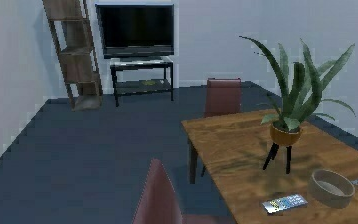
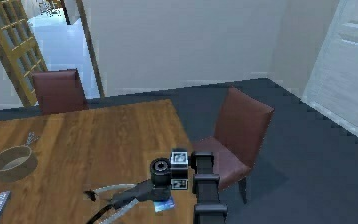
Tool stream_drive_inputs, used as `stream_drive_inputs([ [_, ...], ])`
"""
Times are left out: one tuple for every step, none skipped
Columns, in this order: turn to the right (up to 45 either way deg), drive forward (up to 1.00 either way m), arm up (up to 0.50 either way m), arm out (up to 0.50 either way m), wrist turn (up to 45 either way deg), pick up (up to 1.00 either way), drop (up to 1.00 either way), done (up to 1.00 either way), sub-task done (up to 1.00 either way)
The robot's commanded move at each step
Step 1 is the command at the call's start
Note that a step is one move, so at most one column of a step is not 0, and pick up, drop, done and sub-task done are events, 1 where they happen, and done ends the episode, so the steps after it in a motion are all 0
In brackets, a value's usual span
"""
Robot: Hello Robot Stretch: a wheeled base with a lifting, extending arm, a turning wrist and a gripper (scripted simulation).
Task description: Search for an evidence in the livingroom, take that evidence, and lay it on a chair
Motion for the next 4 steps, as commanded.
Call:
stream_drive_inputs([
  [0.0,0.0,0.0,0.0,45.0,0.0,0.0,0.0,0.0],
  [0.0,0.0,0.0,0.0,24.0,0.0,0.0,0.0,0.0],
  [0.0,0.0,-0.3,0.0,0.0,0.0,0.0,0.0,0.0],
  [0.0,0.0,0.0,0.0,0.0,1.0,0.0,0.0,0.0],
])
